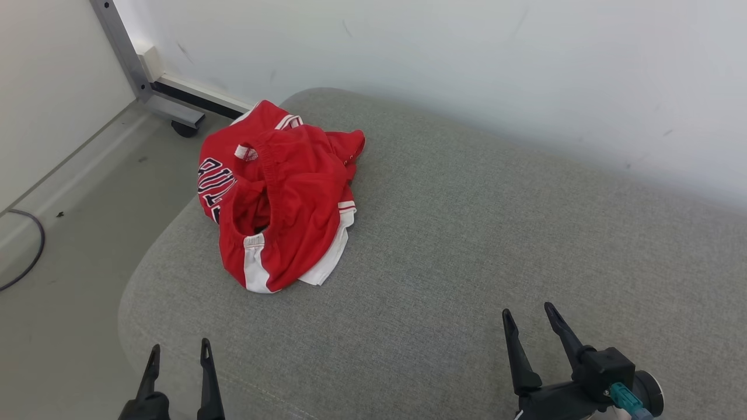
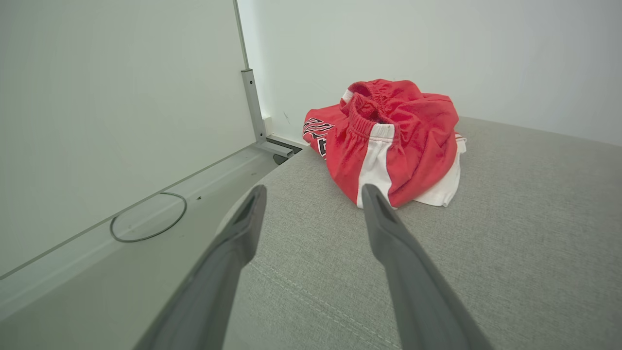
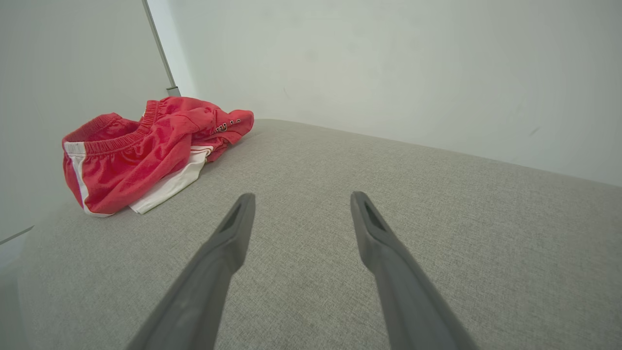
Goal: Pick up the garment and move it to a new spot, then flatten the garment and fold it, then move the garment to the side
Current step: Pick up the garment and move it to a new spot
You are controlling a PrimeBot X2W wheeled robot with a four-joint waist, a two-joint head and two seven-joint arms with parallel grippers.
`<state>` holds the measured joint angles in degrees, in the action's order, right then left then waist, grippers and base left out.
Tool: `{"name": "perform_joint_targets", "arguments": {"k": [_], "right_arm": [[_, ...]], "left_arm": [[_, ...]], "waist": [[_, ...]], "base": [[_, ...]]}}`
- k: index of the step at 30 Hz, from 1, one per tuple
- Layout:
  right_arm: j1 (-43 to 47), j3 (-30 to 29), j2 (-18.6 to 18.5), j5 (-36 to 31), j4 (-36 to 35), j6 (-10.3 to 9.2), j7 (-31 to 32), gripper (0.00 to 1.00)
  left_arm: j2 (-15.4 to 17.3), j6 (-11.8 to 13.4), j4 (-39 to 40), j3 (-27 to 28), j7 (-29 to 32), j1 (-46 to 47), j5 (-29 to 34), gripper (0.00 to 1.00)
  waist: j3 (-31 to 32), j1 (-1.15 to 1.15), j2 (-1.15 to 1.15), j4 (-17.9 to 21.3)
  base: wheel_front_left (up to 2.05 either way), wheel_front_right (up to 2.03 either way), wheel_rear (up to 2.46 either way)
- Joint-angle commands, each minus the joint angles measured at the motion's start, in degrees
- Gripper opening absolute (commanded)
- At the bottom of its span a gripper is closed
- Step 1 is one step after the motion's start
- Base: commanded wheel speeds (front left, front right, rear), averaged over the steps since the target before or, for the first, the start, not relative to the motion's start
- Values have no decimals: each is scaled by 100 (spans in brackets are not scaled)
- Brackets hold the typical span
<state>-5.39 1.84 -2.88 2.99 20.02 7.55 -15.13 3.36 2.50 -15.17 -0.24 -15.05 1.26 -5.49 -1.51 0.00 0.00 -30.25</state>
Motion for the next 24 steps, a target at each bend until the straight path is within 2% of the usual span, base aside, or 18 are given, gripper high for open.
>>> {"name": "perform_joint_targets", "arguments": {"k": [1, 8, 13, 19, 24], "right_arm": [[-5, -10, 0, -24, 9, -12, -4, 100], [54, -110, 1, 9, -25, -12, -3, 100], [31, -70, 0, 23, -37, -12, -3, 100], [-112, 30, 0, -66, -44, -12, -3, 100], [-219, 100, -1, -155, -61, -13, -3, 100]], "left_arm": [[-7, -20, -42, -9, -20, 41, 21, 100], [101, -300, -760, -182, 3, 827, 65, 100], [190, -437, -1395, -192, 352, 1660, -34, 100], [438, -591, -2229, -49, 1177, 2981, -304, 100], [664, -573, -2833, 166, 1814, 3804, -522, 100]], "waist": [[6, 0, 0, 9], [44, 0, 0, 81], [-17, 0, 0, 306], [-231, 0, 0, 880], [-505, 0, 0, 1496]], "base": [[0, 0, 0], [0, 0, 0], [0, 0, 0], [0, 0, 0], [0, 0, 0]]}}
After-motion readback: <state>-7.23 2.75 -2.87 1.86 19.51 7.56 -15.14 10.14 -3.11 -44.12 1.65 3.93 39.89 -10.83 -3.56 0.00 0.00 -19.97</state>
